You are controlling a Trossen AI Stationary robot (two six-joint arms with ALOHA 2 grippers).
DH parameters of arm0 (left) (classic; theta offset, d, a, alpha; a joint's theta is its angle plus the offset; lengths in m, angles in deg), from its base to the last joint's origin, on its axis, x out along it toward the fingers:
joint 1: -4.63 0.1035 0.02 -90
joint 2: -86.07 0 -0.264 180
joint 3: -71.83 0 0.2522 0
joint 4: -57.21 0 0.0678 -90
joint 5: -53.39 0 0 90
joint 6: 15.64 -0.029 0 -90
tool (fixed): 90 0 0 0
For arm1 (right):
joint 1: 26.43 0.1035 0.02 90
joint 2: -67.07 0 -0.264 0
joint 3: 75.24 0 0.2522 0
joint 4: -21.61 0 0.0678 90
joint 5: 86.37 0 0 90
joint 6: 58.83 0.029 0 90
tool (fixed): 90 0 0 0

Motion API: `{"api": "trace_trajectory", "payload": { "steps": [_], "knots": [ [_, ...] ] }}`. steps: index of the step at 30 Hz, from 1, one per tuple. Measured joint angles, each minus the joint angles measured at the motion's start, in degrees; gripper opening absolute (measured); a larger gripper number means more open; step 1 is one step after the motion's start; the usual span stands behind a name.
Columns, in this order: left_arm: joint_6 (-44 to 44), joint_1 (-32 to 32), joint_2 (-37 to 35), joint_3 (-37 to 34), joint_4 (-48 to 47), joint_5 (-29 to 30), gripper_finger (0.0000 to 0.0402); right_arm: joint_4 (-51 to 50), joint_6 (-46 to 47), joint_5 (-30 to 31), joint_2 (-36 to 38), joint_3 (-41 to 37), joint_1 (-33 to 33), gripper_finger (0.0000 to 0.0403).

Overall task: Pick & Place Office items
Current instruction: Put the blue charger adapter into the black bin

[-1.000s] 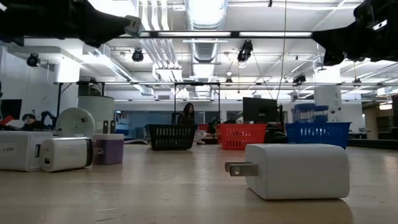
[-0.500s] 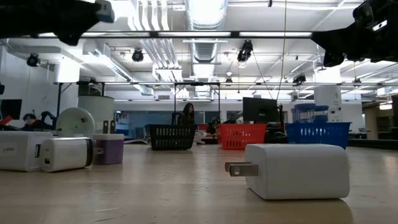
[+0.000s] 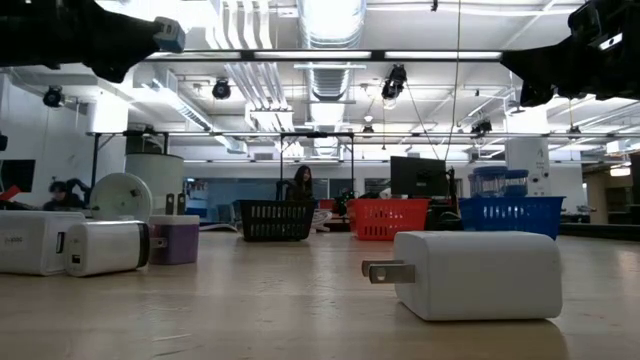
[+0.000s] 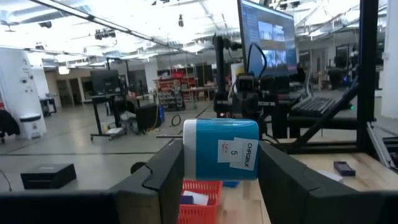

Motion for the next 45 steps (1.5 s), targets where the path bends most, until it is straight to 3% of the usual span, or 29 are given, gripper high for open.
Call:
{"api": "trace_trajectory", "payload": {
  "steps": [25, 45],
  "knots": [
    [-2.98, 0.04, -0.01, -0.83, -2.96, 1.26, 0.0172, 0.02, -0.63, 0.04, -0.02, 0.0, 0.0, 0.0008],
    [-6.7, 0.07, -0.01, -3.58, -4.72, -0.93, 0.0172, 0.02, -0.84, 0.04, -0.04, 0.0, 0.0, 0.0008]
  ]
}}
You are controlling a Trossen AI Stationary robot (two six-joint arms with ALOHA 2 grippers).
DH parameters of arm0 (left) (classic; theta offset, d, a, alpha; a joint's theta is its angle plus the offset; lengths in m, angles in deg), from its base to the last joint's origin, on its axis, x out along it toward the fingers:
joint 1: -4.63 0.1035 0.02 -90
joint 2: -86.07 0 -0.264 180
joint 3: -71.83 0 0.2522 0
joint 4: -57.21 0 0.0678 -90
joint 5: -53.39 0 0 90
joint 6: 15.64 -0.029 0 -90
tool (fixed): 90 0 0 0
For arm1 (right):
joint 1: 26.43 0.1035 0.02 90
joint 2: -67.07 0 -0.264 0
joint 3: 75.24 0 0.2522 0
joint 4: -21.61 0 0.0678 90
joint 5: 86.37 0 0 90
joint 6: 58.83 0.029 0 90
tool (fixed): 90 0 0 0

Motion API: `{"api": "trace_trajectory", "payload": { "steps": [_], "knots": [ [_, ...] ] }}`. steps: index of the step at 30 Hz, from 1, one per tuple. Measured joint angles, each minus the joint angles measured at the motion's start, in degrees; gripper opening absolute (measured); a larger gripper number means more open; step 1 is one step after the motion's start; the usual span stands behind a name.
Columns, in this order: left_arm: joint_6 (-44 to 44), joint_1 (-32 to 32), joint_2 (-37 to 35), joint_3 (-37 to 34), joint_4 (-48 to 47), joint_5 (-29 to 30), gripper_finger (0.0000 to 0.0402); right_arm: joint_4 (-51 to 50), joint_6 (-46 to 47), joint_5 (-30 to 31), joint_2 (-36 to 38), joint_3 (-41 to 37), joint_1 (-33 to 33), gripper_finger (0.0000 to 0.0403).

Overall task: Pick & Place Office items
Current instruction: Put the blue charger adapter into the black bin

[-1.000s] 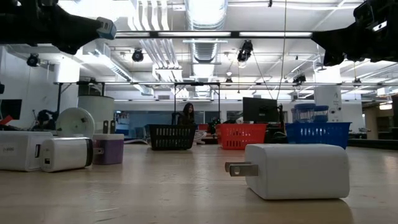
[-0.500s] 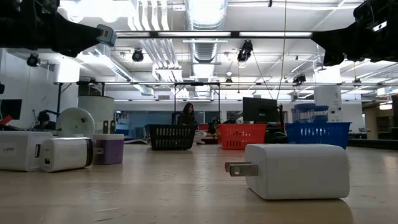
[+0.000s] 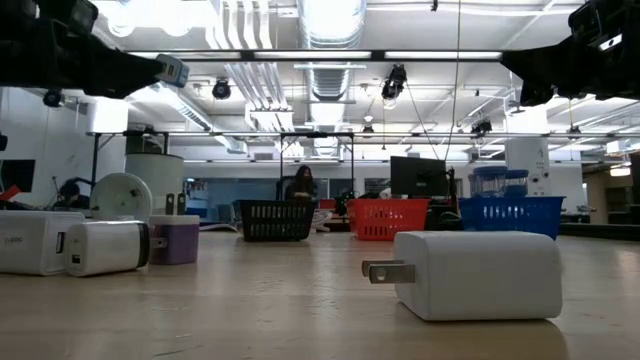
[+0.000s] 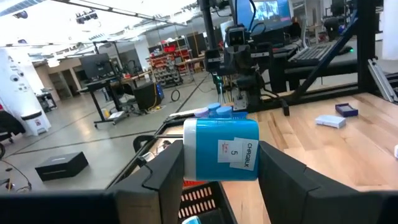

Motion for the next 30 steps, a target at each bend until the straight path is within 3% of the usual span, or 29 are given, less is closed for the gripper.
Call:
{"api": "trace_trajectory", "payload": {
  "steps": [24, 30],
  "knots": [
    [0.11, 0.0, 0.0, 0.07, 1.56, -1.63, 0.0176, 0.0, 0.11, 1.55, 0.0, 0.0, 0.0, 0.0008],
    [7.95, 0.0, 0.57, 2.83, 11.95, 2.71, 0.0177, 0.04, 0.2, 1.53, 0.02, 0.0, 0.0, 0.0008]
  ]
}}
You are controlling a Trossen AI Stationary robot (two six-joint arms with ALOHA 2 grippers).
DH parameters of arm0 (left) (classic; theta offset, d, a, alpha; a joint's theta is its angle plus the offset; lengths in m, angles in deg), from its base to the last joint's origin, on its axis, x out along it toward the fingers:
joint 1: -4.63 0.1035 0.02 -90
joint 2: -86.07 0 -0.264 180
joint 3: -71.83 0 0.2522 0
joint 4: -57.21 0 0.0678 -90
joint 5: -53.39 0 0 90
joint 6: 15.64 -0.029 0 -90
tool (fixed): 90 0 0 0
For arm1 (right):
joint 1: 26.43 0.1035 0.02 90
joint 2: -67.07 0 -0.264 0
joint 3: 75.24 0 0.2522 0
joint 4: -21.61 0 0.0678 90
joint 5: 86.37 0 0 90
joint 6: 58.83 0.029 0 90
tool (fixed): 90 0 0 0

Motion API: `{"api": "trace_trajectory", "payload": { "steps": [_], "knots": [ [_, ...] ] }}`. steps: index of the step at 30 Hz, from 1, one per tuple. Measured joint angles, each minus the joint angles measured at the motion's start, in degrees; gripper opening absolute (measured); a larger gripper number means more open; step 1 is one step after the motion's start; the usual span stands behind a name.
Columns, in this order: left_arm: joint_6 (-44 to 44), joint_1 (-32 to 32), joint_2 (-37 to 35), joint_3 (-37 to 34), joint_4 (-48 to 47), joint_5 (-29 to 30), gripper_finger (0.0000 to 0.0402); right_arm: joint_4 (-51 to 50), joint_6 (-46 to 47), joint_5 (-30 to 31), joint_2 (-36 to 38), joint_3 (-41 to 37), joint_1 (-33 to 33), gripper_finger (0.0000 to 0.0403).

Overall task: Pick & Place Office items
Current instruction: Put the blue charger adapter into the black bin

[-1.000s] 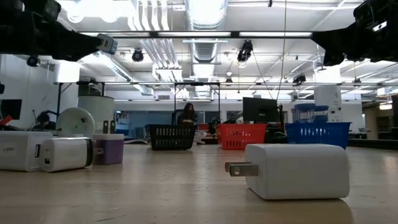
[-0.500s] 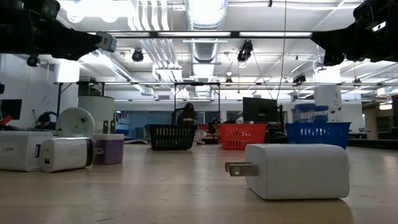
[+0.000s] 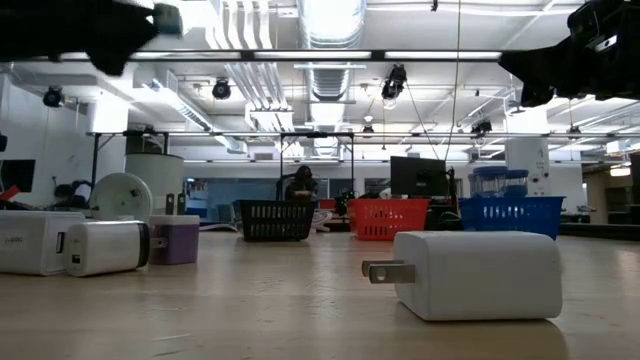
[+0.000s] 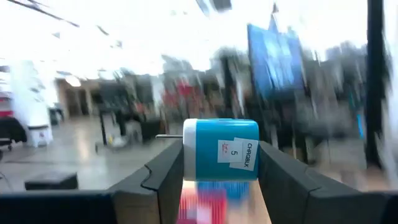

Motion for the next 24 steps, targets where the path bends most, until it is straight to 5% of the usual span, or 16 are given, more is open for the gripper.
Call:
{"api": "trace_trajectory", "payload": {
  "steps": [4, 10, 24],
  "knots": [
    [2.59, 0.02, 2.19, 3.18, 2.83, 1.86, 0.0177, 0.1, 0.0, 0.0, 0.0, 0.0, 0.0, 0.0008],
    [2.61, 0.09, 13.04, 8.93, 1.84, 14.04, 0.0176, 0.22, 0.07, 0.0, -0.02, 0.0, 0.0, 0.0008],
    [2.23, 4.92, 51.0, 37.43, -22.08, 15.7, 0.0175, 0.14, 0.24, -0.04, -0.02, 0.0, 0.0, 0.0008]
  ]
}}
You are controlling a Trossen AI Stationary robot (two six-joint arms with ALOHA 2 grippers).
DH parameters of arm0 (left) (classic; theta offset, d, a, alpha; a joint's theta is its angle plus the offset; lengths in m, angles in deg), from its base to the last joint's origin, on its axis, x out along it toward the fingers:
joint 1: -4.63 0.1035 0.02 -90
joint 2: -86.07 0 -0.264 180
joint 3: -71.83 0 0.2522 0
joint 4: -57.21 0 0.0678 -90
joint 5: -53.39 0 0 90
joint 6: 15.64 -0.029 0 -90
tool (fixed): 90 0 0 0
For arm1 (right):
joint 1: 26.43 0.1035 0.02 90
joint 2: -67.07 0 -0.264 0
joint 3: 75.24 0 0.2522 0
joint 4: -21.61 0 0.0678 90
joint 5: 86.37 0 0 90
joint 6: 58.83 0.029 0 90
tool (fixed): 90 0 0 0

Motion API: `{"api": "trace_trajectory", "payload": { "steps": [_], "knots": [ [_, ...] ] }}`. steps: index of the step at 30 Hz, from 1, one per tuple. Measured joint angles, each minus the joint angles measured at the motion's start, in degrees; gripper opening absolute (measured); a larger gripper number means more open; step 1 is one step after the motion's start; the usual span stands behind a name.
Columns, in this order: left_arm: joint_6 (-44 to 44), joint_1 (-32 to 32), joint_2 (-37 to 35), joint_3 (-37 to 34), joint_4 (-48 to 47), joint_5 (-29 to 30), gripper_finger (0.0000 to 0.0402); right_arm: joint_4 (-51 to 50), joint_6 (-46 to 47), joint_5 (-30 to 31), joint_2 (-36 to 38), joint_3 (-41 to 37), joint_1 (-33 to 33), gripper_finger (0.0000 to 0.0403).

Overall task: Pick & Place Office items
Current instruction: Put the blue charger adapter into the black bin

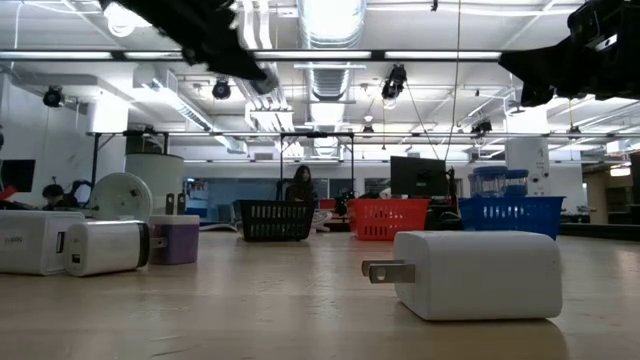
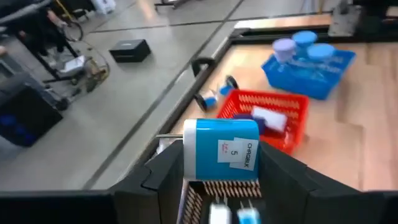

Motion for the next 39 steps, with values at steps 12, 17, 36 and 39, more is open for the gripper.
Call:
{"api": "trace_trajectory", "payload": {
  "steps": [12, 17, 36, 39],
  "knots": [
    [0.42, 8.08, 20.92, 9.62, -8.73, -6.42, 0.0175, -0.49, 0.0, -0.11, -0.22, -0.04, 0.0, 0.0008],
    [1.87, 9.57, 25.28, 11.28, -12.09, -8.17, 0.0175, -0.54, -0.02, -0.09, -0.42, -0.07, 0.01, 0.0008],
    [3.01, 13.16, 36.54, 13.83, -13.02, -16.43, 0.0175, -0.54, -0.02, -0.02, -0.37, -0.09, 0.0, 0.0008],
    [2.95, 13.2, 36.82, 14.12, -13.0, -16.69, 0.0175, -0.57, -0.02, -0.02, -0.39, -0.1, 0.0, 0.0008]
  ]
}}
